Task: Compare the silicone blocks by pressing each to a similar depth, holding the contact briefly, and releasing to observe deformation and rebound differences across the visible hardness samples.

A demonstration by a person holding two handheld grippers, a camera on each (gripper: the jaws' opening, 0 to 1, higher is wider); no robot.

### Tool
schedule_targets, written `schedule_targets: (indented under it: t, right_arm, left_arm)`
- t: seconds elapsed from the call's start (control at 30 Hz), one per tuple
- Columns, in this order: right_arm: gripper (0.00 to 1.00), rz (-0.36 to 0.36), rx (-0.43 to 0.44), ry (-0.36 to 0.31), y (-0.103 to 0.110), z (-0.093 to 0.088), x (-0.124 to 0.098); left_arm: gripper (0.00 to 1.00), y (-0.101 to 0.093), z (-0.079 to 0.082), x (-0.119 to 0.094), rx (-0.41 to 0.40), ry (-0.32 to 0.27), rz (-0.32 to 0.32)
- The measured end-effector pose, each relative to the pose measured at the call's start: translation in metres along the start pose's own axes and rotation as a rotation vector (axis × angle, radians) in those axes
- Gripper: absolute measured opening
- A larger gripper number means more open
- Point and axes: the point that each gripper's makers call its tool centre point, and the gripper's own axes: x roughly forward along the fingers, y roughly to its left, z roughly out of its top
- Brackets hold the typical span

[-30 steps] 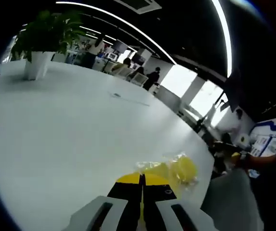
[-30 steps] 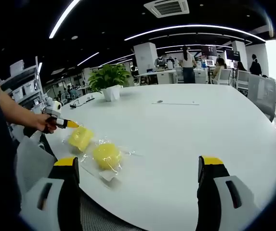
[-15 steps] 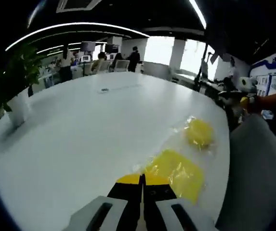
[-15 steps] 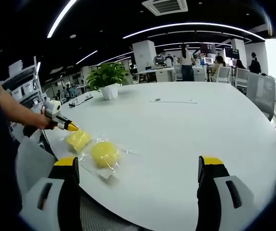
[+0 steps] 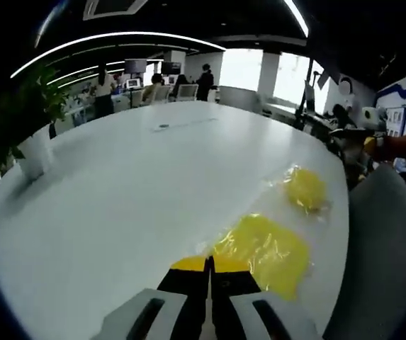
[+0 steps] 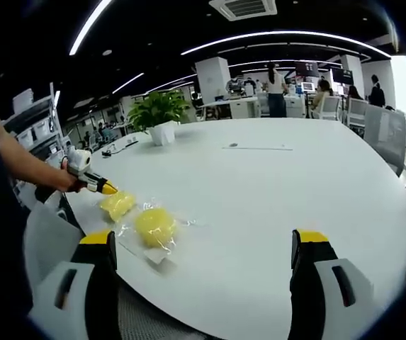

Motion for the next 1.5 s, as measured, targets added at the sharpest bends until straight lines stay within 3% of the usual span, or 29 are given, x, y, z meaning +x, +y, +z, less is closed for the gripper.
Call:
schedule_targets:
  t: [0.17, 0.27, 0.33, 0.4, 0.5, 0.57, 0.63, 0.7, 0.77, 0.9, 1.0, 1.13, 1.3, 1.4, 1.5]
  right_arm:
    - [0.96, 0.005, -0.006, 0.001, 0.001, 0.003, 0.003]
    - [0.96, 0.001, -0.004, -0.002, 0.000, 0.005, 0.003]
    - [0.96, -0.002, -0.003, -0.005, -0.001, 0.005, 0.004]
    - [0.96, -0.008, 0.001, -0.004, -0.003, 0.003, 0.004]
    - [0.96, -0.015, 0.006, -0.005, -0.006, 0.003, 0.003]
    - [0.96, -0.018, 0.004, -0.007, -0.007, 0.004, 0.003]
    - [0.96, -0.019, -0.001, -0.008, -0.007, 0.006, 0.003]
    - [0.96, -0.023, -0.011, -0.009, -0.007, 0.009, 0.003]
    - [0.96, -0.022, -0.024, -0.005, -0.007, 0.008, 0.003]
    - [0.96, -0.025, -0.036, 0.015, -0.009, 0.005, 0.006]
    - [0.96, -0.024, -0.037, 0.016, -0.009, 0.006, 0.007]
    - [0.96, -0.028, -0.050, 0.038, -0.011, 0.002, 0.011]
    - [0.97, -0.031, -0.075, 0.059, -0.012, 0.000, 0.014]
    - [0.97, -0.033, -0.070, 0.064, -0.012, -0.002, 0.017]
    - [0.97, -0.037, -0.057, 0.077, -0.013, -0.005, 0.020]
  left_arm:
    - [0.00, 0.002, 0.000, 0.002, 0.003, 0.008, -0.007]
    - [0.03, 0.008, -0.001, 0.000, -0.070, 0.009, 0.020]
    - [0.12, 0.012, 0.001, -0.001, -0.050, -0.004, 0.048]
    - [0.30, 0.019, -0.001, -0.004, -0.102, -0.006, 0.077]
    - [0.48, 0.028, -0.003, -0.011, -0.140, -0.002, 0.115]
    - [0.61, 0.033, 0.002, -0.018, -0.178, -0.036, 0.129]
    - [0.66, 0.038, 0.009, -0.030, -0.215, -0.062, 0.159]
    - [0.71, 0.035, 0.026, -0.042, -0.242, -0.155, 0.153]
    - [0.79, 0.031, 0.026, -0.050, -0.260, -0.160, 0.150]
    - [0.82, 0.020, 0.030, -0.066, -0.255, -0.196, 0.152]
    - [0.94, 0.011, 0.030, -0.074, -0.245, -0.196, 0.142]
    - [0.97, 0.002, 0.024, -0.090, -0.144, -0.163, 0.145]
    - [1.00, 0.001, 0.024, -0.113, -0.287, -0.253, 0.129]
    - [1.00, -0.001, 0.018, -0.118, -0.255, -0.240, 0.127]
    - [1.00, -0.010, 0.021, -0.115, -0.254, -0.249, 0.079]
